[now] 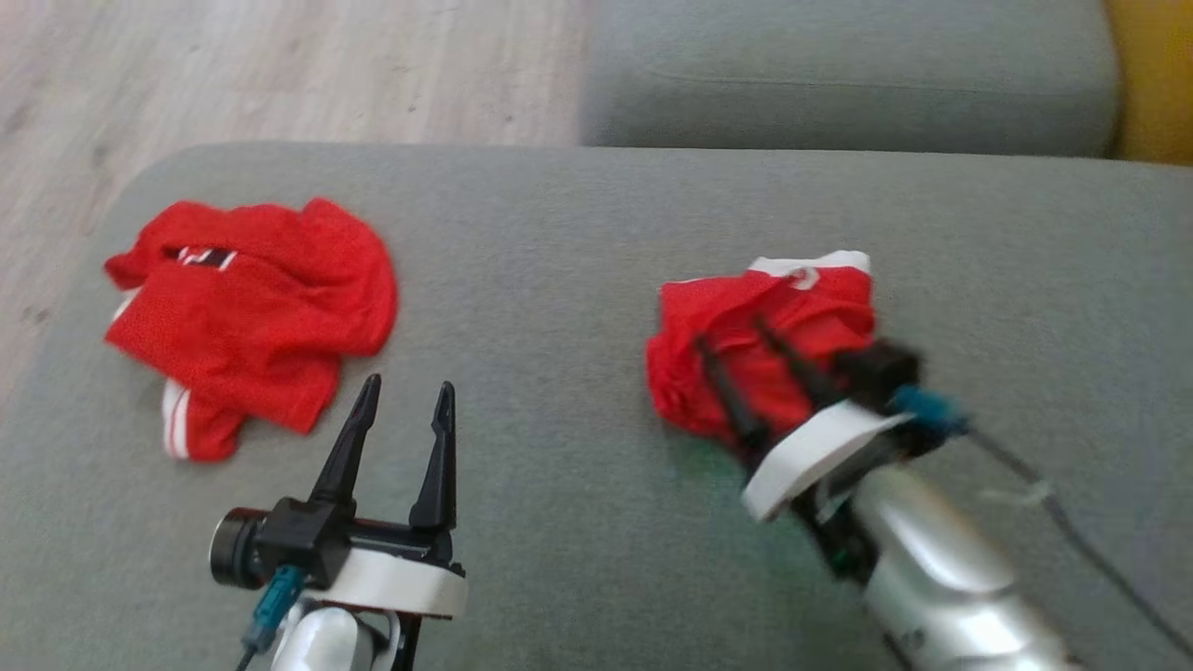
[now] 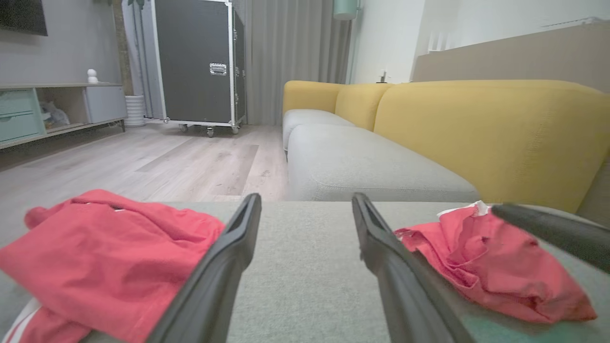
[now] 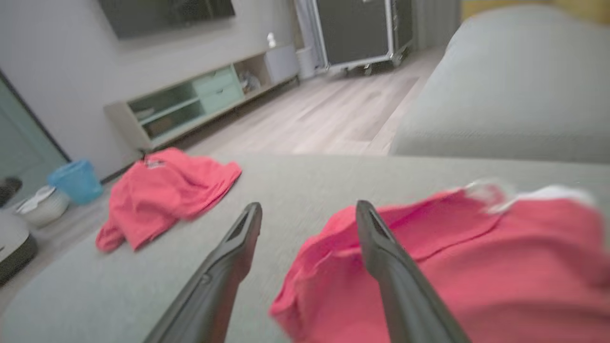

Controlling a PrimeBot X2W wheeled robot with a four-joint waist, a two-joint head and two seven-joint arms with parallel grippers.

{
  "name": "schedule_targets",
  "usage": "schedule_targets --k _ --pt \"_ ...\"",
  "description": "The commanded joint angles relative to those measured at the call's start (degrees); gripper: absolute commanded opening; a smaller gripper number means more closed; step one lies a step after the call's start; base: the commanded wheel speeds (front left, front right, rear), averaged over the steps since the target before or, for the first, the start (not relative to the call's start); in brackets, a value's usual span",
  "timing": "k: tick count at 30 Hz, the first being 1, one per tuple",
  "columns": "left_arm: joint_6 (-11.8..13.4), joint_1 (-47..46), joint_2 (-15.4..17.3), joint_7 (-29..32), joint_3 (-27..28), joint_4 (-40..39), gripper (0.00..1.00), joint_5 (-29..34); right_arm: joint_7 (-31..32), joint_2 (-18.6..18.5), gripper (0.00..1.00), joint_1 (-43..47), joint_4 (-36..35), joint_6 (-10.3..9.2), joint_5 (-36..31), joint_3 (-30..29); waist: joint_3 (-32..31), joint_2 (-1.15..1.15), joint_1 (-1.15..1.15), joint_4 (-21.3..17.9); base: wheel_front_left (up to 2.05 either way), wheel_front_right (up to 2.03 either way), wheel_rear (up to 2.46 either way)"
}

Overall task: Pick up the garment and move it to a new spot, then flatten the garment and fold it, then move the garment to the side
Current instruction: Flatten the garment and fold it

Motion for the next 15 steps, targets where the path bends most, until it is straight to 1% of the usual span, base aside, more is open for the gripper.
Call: schedule_targets --k 1,5,8,11,13,15 --pt "0.45 -2.05 0.18 -0.54 2.21 -2.40 1.00 0.53 -0.79 -1.64 1.00 -1.34 -4.49 0.37 -0.44 -2.99 -0.77 0.00 0.00 -2.66 0.00 0.00 0.00" --pt "0.65 -2.10 0.18 -0.54 2.85 -3.34 1.00 0.53 -0.79 -4.92 1.00 0.92 -11.14 0.37 -5.69 -13.08 -1.32 0.00 0.00 -5.09 0.00 0.00 0.00" --pt "0.69 -2.17 0.18 -0.54 3.18 -4.14 1.00 0.48 -0.79 -5.44 1.00 4.05 -15.49 0.37 -11.61 -22.62 -1.36 0.00 0.00 -6.47 0.00 0.00 0.00" --pt "0.77 -2.11 0.18 -0.54 3.23 -4.80 1.00 0.41 -0.79 -3.68 1.00 7.90 -19.72 0.37 -17.30 -30.71 -1.27 0.00 0.00 -7.46 0.00 0.00 0.00" --pt "0.88 -1.98 0.18 -0.54 3.11 -4.95 1.00 0.33 -0.79 -2.50 1.00 10.61 -22.42 0.37 -21.41 -34.03 -1.19 0.00 0.00 -7.95 0.00 0.00 0.00" --pt "1.23 -1.77 0.18 -0.54 3.08 -4.94 1.00 0.58 -0.79 -1.39 1.00 13.44 -24.39 0.37 -24.91 -36.07 -1.08 0.00 0.00 -8.31 0.00 0.00 0.00"
